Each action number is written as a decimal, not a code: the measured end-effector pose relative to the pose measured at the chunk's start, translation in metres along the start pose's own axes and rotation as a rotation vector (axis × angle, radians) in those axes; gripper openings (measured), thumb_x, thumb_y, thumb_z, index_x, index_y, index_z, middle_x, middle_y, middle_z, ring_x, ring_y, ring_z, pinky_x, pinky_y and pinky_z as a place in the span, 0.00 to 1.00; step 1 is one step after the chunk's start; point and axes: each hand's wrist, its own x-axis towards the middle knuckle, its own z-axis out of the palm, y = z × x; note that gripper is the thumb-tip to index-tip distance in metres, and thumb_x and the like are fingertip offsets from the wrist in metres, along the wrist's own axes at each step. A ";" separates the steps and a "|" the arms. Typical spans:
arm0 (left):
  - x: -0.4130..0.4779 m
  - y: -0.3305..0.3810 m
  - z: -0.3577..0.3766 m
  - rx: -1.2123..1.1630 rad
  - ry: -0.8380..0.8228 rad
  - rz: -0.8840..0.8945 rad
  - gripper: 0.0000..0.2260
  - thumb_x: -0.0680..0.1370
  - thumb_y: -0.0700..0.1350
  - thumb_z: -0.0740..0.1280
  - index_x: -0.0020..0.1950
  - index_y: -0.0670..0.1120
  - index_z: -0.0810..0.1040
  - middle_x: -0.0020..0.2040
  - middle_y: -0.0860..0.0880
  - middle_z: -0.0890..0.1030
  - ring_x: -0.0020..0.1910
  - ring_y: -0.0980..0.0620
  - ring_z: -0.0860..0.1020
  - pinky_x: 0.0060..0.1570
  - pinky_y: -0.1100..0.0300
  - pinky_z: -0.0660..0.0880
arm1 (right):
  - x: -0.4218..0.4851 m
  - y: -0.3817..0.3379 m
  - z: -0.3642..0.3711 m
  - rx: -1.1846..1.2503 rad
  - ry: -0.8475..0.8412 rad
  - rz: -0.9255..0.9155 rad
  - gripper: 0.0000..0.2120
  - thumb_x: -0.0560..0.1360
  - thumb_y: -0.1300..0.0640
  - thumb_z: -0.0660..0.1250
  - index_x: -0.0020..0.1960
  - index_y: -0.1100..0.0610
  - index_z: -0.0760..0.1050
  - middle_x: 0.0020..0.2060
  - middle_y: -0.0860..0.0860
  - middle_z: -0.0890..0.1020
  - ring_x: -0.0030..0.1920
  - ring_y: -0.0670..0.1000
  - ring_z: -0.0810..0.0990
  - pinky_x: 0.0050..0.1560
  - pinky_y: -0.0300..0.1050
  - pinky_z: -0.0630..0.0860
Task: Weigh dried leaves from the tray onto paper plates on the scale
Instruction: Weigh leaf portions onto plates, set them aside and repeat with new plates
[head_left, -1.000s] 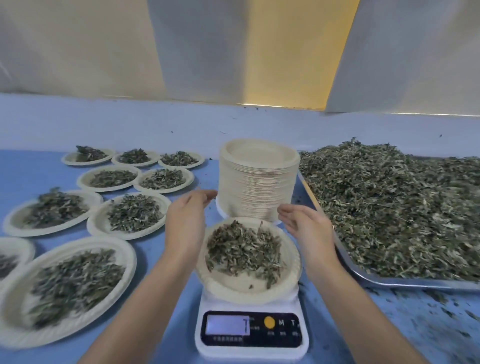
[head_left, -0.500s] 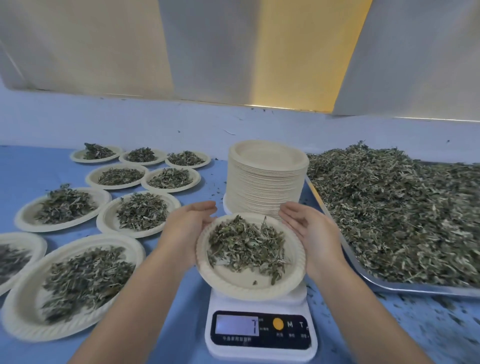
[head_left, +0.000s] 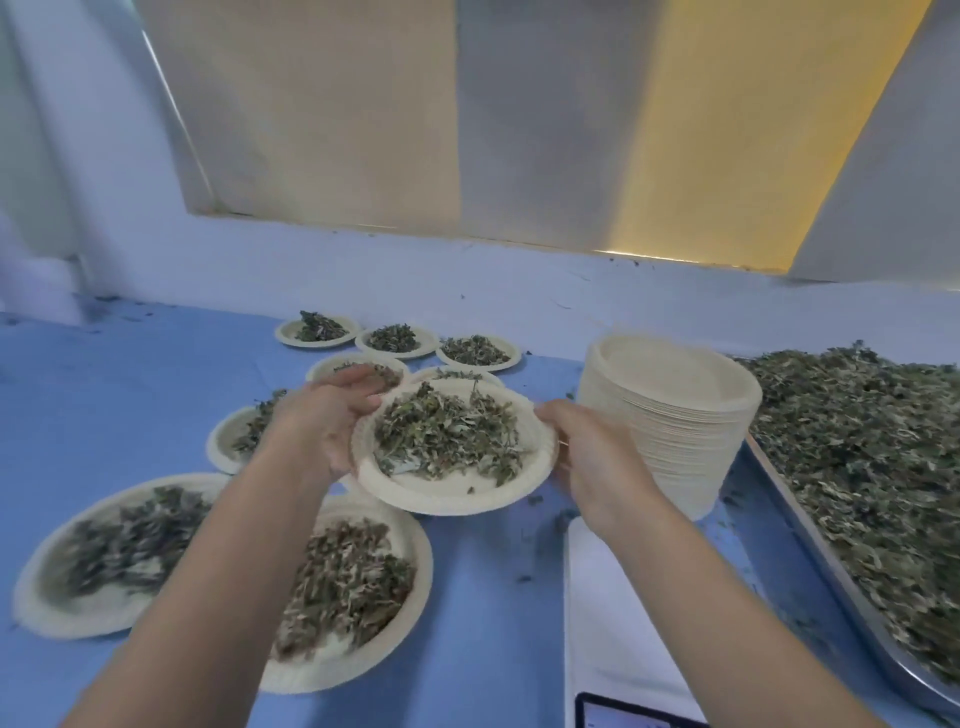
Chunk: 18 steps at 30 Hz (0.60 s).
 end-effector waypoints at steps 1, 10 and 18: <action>0.006 0.006 -0.007 -0.018 0.036 0.028 0.16 0.77 0.24 0.53 0.45 0.42 0.73 0.56 0.45 0.77 0.50 0.46 0.77 0.37 0.54 0.74 | 0.004 0.001 0.011 -0.017 -0.054 0.053 0.06 0.74 0.57 0.68 0.47 0.59 0.78 0.37 0.56 0.79 0.34 0.51 0.78 0.32 0.40 0.74; 0.066 0.046 -0.065 -0.081 0.239 0.082 0.07 0.78 0.34 0.63 0.54 0.38 0.75 0.48 0.41 0.78 0.37 0.49 0.76 0.34 0.61 0.75 | 0.052 0.003 0.113 0.084 -0.219 0.258 0.02 0.76 0.63 0.67 0.45 0.61 0.77 0.36 0.55 0.84 0.32 0.50 0.82 0.27 0.40 0.77; 0.113 0.066 -0.106 0.052 0.324 -0.021 0.06 0.75 0.37 0.69 0.49 0.37 0.75 0.43 0.43 0.80 0.30 0.52 0.80 0.21 0.61 0.76 | 0.099 0.000 0.192 0.048 -0.208 0.223 0.02 0.77 0.62 0.66 0.47 0.61 0.74 0.52 0.60 0.81 0.43 0.54 0.82 0.27 0.42 0.78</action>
